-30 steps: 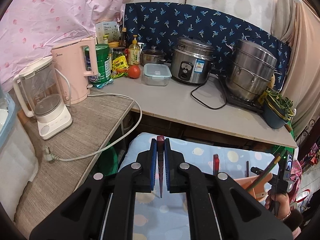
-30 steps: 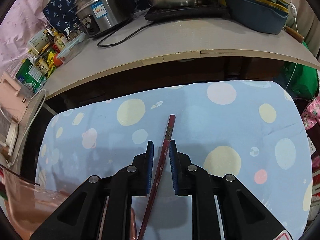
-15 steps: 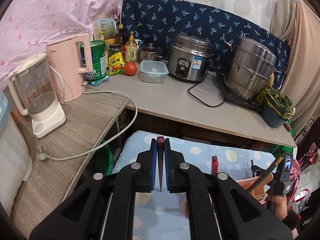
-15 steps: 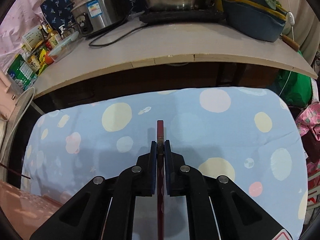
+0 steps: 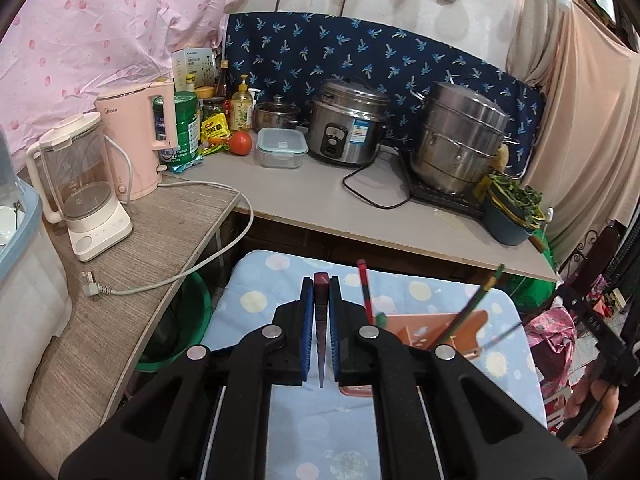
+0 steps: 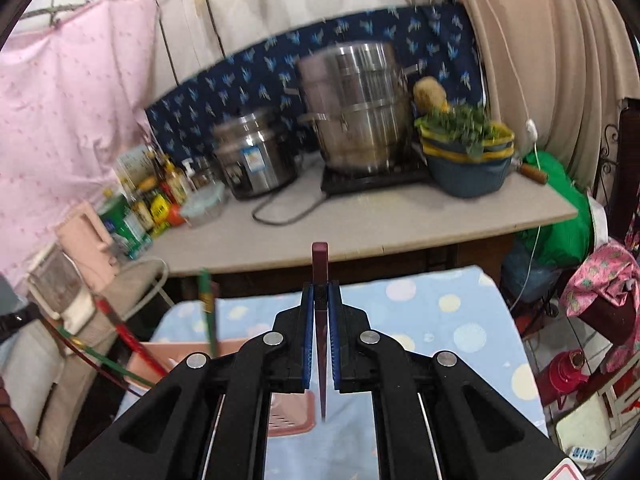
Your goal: Organize utensils
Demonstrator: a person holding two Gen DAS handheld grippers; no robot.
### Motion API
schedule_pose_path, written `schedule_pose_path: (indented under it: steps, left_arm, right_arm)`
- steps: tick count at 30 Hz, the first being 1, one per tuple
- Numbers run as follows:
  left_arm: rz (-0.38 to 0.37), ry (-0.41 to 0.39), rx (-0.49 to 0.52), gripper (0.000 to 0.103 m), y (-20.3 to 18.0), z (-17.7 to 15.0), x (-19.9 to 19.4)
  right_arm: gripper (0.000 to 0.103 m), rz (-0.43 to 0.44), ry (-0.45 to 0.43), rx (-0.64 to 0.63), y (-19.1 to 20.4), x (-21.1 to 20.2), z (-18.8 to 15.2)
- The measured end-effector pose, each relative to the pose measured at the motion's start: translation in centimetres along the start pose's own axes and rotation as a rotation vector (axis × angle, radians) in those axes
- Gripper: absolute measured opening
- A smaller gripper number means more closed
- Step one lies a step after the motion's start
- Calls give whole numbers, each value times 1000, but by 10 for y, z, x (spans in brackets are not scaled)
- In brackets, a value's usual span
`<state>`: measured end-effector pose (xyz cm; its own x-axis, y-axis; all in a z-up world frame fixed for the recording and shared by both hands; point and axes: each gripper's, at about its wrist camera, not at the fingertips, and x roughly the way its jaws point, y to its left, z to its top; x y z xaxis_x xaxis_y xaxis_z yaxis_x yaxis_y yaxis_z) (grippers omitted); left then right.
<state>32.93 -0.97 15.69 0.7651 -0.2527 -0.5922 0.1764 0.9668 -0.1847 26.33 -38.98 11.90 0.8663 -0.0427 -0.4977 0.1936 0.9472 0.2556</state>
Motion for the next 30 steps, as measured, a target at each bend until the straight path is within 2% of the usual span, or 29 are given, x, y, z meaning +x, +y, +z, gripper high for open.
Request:
schedule_pose_path:
  steps: [3,7,14,21,27,30]
  left_arm:
    - [-24,-19,11,7,-8,0,-19]
    - [-61,-46,36,7,-22,4,-41]
    - [-136,-100,71,7,-49,22,-67]
    - [-132,-137,98,7,-75,46,-51]
    - [-105,-138,89,7,-79,56,-18]
    - [-98,-102,86,7,-77,51,2]
  right_arm:
    - [7,26,-63,-13,12,-34,14]
    - [7,66,-104,-28,28,-58,31]
    - [7,147,-131,-40,59,-75,51]
    - [7,218,-113,-41,91,-53,54]
    - [7,216,-50,-48,104,-15,32]
    - [7,214,-8,-49,106,4,18]
